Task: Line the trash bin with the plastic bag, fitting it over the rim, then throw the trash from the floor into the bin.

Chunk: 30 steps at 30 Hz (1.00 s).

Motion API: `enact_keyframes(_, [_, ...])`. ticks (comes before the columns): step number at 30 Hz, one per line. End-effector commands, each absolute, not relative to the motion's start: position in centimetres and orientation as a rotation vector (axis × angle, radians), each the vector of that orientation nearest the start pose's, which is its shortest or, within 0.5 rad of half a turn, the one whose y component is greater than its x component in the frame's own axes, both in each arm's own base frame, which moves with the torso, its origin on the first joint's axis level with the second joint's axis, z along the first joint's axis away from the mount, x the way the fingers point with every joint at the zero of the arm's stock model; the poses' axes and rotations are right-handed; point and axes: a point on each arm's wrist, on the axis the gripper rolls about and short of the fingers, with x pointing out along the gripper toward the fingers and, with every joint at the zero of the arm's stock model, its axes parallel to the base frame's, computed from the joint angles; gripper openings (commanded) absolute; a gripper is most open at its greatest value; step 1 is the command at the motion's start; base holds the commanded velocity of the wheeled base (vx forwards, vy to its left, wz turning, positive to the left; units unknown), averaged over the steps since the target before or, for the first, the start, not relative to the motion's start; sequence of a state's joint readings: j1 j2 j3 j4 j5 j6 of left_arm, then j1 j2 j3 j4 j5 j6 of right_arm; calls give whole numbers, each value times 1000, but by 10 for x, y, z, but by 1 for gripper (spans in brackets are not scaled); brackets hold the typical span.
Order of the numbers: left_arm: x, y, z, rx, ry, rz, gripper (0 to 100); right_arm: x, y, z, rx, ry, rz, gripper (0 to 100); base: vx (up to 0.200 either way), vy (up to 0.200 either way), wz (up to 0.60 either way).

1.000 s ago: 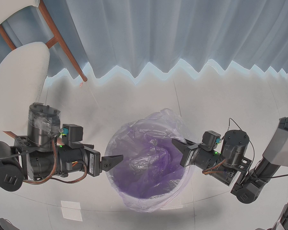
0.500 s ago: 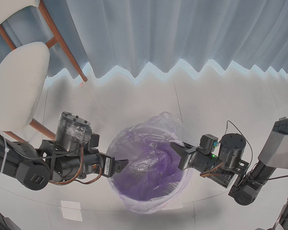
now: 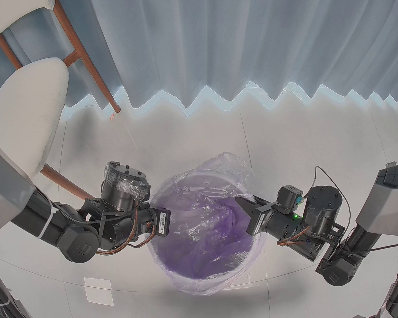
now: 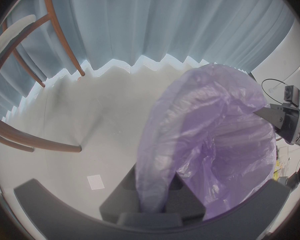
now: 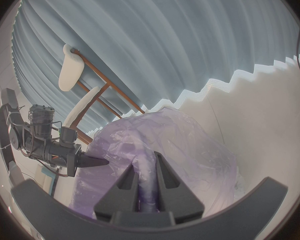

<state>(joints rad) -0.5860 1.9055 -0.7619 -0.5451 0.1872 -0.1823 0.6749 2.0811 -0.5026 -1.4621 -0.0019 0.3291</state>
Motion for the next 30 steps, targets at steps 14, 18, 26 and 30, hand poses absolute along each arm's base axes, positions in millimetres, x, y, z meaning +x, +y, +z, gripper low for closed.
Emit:
enact_keyframes(14, [286, -147, 101, 20, 582, -258, 0, 245, 202, 74, 293, 186, 679, 100, 0, 0, 0])
enact_keyframes(18, [292, -114, 115, -40, 549, -212, 0, 246, 197, 91, 329, 125, 703, 100, 0, 0, 0])
enact_keyframes(26, [265, -64, 142, -183, 508, -421, 0, 236, 179, 132, 547, 115, 834, 100, 0, 0, 0])
enact_keyframes(30, [261, -38, 143, -240, 461, -491, 0, 241, 170, 138, 558, 97, 816, 100, 0, 0, 0])
